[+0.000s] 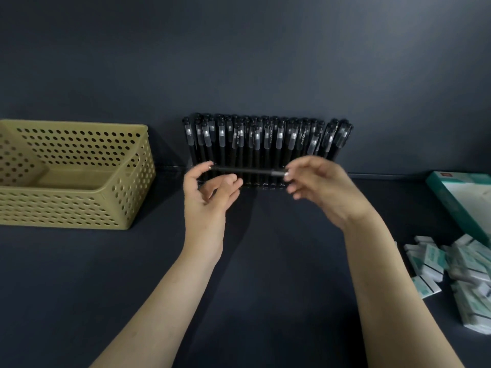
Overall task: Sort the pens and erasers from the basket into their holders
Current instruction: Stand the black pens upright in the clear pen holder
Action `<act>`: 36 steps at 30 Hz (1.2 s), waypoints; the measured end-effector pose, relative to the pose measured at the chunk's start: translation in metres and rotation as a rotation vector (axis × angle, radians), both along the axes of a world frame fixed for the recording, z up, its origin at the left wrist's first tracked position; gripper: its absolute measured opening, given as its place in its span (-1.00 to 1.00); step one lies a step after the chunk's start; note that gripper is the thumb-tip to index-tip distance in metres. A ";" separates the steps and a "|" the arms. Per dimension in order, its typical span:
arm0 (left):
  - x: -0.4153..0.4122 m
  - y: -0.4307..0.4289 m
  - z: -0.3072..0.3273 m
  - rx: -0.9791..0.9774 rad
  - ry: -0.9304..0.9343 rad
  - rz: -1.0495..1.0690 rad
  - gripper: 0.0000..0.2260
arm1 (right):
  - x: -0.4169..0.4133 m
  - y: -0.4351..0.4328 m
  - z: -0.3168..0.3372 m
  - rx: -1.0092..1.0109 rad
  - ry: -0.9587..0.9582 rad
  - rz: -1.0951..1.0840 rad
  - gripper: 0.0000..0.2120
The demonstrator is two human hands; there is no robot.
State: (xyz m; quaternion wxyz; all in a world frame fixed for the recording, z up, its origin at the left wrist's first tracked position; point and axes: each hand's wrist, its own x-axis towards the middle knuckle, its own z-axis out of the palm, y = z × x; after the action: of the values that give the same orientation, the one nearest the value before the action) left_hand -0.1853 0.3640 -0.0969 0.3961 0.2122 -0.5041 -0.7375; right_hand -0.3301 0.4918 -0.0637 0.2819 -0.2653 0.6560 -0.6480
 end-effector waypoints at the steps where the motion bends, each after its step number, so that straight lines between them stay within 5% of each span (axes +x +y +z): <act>1: 0.001 0.000 -0.001 -0.078 -0.042 0.014 -0.78 | -0.003 0.001 0.000 -0.120 -0.081 -0.105 -0.91; 5: -0.002 0.008 -0.008 -0.487 -0.276 -0.062 -0.84 | -0.012 0.007 0.002 -0.408 -0.210 -0.353 -0.88; 10: -0.016 -0.003 -0.030 -1.145 -0.485 0.018 -0.71 | -0.027 0.021 0.005 -0.492 0.148 -0.705 -0.88; 14: -0.031 -0.016 -0.034 -1.374 -0.594 0.187 -0.67 | -0.031 0.037 0.009 -0.460 0.454 -0.857 -0.79; 21: -0.038 -0.020 -0.040 -1.420 -0.679 0.189 -0.63 | -0.032 0.043 0.012 -0.243 0.826 -0.879 -0.73; 36: -0.037 -0.020 -0.040 -1.351 -0.721 0.130 -0.58 | -0.031 0.031 -0.002 -0.067 0.937 -0.662 -0.82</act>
State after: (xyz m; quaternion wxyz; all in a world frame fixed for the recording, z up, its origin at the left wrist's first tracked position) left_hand -0.2223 0.3439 -0.1374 0.2935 0.1804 -0.9298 -0.1297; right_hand -0.3607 0.5228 -0.0659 -0.2653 -0.3134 0.7381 -0.5354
